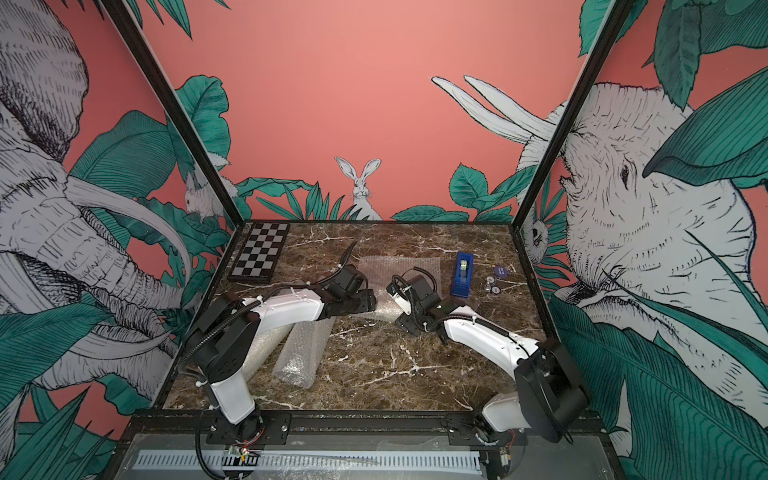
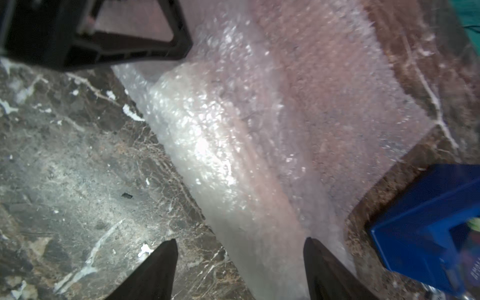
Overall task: Wrap vases in bubble wrap
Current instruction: Wrap the vase in bubble wrap.
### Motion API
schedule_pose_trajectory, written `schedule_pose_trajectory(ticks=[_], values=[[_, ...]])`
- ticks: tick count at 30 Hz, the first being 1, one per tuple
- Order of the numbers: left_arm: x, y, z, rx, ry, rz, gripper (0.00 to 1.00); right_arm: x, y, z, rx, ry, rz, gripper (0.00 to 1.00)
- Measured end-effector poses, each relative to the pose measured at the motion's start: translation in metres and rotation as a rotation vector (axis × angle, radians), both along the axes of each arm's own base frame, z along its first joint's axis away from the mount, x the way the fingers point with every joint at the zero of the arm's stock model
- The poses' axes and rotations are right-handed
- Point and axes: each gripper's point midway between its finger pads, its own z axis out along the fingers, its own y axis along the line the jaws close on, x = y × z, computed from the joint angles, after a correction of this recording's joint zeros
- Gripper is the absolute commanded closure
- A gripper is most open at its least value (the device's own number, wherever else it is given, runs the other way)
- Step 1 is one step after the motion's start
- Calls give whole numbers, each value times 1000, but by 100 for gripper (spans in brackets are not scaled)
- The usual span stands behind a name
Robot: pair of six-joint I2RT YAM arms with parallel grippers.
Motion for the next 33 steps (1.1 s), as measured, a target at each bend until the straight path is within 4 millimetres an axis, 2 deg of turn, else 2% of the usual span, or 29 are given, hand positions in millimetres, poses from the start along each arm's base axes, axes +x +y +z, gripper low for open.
schedule_pose_trajectory(ticks=[5,21,28,33], values=[[2,1,-2,3,3,5,19,-2,3,-18,-46,41,65,14],[13,6,2,8,1,22,19,34,4,-36,-72,97,83,15],[40,5,4,16,-12,36,19,37,5,-47,-98,153,80,17],[56,9,10,22,-20,50,19,33,4,-50,-98,198,42,27]])
